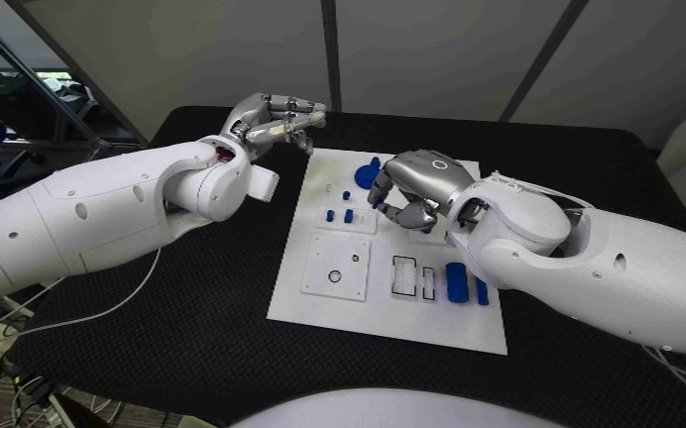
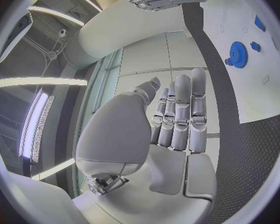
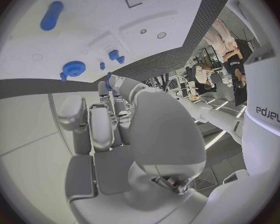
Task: Assemble the parts on the task board
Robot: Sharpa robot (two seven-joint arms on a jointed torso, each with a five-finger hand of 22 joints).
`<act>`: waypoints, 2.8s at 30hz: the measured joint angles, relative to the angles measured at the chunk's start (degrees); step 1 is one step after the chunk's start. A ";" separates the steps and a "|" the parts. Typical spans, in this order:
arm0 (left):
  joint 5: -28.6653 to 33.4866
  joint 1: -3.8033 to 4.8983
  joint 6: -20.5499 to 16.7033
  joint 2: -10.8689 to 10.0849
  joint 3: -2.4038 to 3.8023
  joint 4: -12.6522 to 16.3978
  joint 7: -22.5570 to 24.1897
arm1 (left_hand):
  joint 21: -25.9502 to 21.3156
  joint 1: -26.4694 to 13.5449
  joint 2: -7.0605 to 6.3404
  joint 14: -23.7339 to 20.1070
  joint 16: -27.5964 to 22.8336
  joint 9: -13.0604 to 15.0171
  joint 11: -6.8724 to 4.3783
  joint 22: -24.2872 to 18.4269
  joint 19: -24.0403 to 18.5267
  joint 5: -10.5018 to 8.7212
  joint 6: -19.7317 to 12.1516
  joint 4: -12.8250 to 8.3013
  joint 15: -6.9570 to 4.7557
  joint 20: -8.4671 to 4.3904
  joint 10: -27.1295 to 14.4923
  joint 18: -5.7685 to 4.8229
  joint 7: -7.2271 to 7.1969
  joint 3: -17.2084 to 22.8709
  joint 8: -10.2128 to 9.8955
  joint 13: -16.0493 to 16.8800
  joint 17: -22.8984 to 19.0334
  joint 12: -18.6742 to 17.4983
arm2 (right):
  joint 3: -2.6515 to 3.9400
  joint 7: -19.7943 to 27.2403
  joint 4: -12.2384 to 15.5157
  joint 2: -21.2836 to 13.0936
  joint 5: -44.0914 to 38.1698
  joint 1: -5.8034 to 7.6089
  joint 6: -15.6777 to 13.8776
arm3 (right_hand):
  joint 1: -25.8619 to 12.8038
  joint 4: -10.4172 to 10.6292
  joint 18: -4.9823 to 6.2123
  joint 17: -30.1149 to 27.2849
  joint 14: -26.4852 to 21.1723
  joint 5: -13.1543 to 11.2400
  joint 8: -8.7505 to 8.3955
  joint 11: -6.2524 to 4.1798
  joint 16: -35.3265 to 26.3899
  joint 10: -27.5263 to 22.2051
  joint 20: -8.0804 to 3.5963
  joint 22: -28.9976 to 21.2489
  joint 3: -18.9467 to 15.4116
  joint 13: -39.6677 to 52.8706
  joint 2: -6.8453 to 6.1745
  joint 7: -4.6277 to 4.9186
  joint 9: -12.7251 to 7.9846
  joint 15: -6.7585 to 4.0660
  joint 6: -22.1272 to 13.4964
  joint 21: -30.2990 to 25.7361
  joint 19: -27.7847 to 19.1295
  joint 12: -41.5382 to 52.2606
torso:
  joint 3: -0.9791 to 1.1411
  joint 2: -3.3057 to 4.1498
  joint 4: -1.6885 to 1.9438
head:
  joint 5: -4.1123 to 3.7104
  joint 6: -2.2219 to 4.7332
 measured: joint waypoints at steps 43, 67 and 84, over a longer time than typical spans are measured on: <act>0.02 0.04 0.00 1.53 0.01 -0.41 -0.02 | 0.00 0.00 0.00 0.00 0.01 -0.04 0.22 -0.09 0.00 0.00 0.00 0.00 0.00 0.00 -0.22 0.00 -0.01 0.00 0.00 -0.01 -0.04 0.13 | -3.31 3.14 -3.73 5.32 1.99 -4.45 3.27 | -0.81 -0.13 0.00 -0.09 0.00 0.20 0.00 0.00 0.00 0.00 0.00 -0.24 0.14 0.76 -0.33 0.00 -0.02 0.00 0.00 -0.01 0.00 0.01 | 0.06 -0.04 -0.13 | 3.74 -2.55; 0.03 0.04 0.00 1.55 0.01 -0.69 -0.04 | 0.00 0.00 0.00 0.00 0.01 -0.03 0.22 -0.13 0.00 0.00 0.01 0.00 0.00 0.00 -0.22 -0.01 -0.01 0.00 0.00 -0.01 -0.06 0.22 | -3.29 3.15 -3.34 4.78 1.65 -4.44 4.44 | -0.73 -0.14 0.00 -0.09 0.00 0.22 0.00 -0.01 0.00 0.00 0.00 -0.23 0.14 0.83 -0.27 0.00 -0.03 0.00 0.00 -0.01 0.00 -0.37 | 0.07 -0.05 -0.13 | 4.02 -2.86; 0.03 0.04 0.00 1.59 0.01 -0.87 -0.06 | 0.00 0.00 0.00 0.00 0.01 -0.03 0.21 -0.12 0.00 0.00 0.01 0.00 0.00 0.00 -0.21 -0.01 -0.01 0.00 0.00 -0.01 -0.05 0.22 | -3.33 3.10 -2.56 4.35 1.45 -4.50 5.00 | -0.74 -0.12 0.00 -0.03 0.00 0.22 0.00 -0.01 0.34 0.00 0.00 -0.23 0.12 0.83 -0.29 0.00 -0.04 0.00 0.00 -0.01 0.00 -0.16 | 0.07 -0.04 -0.13 | 4.19 -2.95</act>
